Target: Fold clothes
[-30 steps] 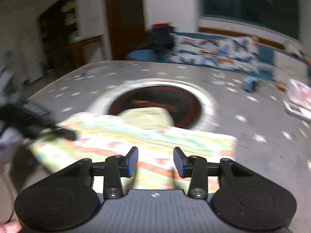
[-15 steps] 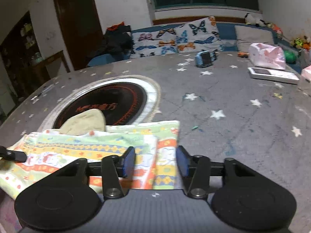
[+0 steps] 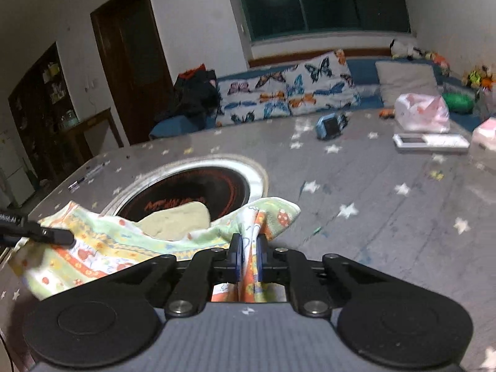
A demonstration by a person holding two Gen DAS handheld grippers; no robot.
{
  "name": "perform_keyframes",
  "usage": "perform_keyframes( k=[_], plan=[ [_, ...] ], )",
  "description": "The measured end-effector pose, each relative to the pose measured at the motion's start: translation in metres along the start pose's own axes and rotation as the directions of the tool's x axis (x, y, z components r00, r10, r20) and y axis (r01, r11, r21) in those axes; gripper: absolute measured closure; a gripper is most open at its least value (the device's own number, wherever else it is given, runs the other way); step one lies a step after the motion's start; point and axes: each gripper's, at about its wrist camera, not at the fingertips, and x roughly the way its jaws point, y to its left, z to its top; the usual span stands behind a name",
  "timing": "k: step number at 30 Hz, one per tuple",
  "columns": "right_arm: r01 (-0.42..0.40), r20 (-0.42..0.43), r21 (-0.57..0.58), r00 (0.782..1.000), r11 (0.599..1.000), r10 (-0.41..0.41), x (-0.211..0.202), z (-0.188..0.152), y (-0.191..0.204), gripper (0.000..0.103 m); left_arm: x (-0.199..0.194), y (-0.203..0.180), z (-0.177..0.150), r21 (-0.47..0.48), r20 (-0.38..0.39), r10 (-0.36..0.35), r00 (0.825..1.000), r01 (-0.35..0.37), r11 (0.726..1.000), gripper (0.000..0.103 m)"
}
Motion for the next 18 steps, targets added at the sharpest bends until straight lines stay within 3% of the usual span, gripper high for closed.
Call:
perform_keyframes(
  k=[12, 18],
  plan=[
    [0.179, 0.094, 0.009, 0.979, 0.984, -0.179, -0.037, 0.034, -0.051, 0.095, 0.052, -0.089, 0.025, 0.154, -0.017, -0.085, 0.996, 0.087, 0.984, 0.092],
    [0.245, 0.09, 0.036, 0.965, 0.969, -0.248, -0.036, 0.041, -0.084, 0.095, 0.087, -0.122, 0.028, 0.204, -0.046, -0.096, 0.994, 0.103, 0.973, 0.092]
  ],
)
